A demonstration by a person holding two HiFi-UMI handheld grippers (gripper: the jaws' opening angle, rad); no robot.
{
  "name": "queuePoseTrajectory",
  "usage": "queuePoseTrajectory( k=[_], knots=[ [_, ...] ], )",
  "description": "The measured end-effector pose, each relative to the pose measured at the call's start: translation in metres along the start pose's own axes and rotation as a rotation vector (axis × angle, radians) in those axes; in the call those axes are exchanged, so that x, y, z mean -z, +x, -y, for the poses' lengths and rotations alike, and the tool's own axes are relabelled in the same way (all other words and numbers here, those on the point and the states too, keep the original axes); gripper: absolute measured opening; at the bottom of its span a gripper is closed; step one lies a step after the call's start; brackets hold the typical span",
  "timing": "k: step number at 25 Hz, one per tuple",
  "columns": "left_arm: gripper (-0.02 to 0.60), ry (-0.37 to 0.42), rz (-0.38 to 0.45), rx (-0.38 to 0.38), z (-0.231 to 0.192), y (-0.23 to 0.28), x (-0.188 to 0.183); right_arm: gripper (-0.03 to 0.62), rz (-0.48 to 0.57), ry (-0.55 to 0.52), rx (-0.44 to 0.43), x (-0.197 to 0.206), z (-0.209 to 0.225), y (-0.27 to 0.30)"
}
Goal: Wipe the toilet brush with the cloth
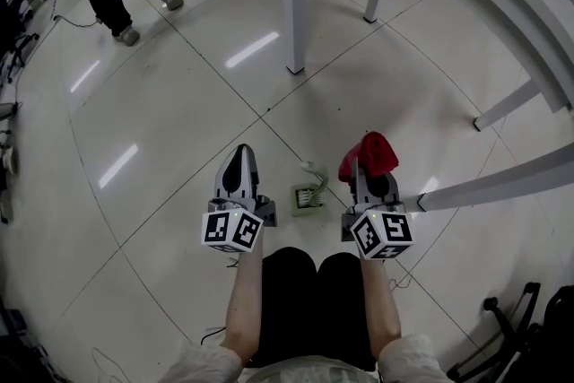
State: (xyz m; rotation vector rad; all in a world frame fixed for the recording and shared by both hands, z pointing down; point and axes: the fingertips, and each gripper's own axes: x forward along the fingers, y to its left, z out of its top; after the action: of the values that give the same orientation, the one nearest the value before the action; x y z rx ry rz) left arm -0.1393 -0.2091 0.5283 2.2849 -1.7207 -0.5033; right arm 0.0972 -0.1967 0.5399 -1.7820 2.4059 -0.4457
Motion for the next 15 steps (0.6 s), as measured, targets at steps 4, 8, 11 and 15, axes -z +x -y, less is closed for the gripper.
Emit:
queuePoseTrajectory(
  k=[4,8,11,15],
  knots=[
    [0.005,0.045,0.003,0.032,0.045,-0.005,-0.09,0.032,0.003,-0.022,-0.027,-0.082,-0.039,-0.019],
    [0.005,0.094,-0.003,0.046,0.109,-0.013,-0.218,0.032,-0.047,-0.05,-0.009,-0.19,-0.087,-0.054],
    [0.005,0.098,-0.021,0.044,0.162,-0.016,-0.324,0.031,-0.089,-0.067,-0.041,-0.292,-0.133,-0.085],
    [0.005,0.097,-0.014,0.055,0.239,-0.037,-0.466,0.031,-0.119,-0.097,-0.09,-0.431,-0.195,-0.14]
  ],
)
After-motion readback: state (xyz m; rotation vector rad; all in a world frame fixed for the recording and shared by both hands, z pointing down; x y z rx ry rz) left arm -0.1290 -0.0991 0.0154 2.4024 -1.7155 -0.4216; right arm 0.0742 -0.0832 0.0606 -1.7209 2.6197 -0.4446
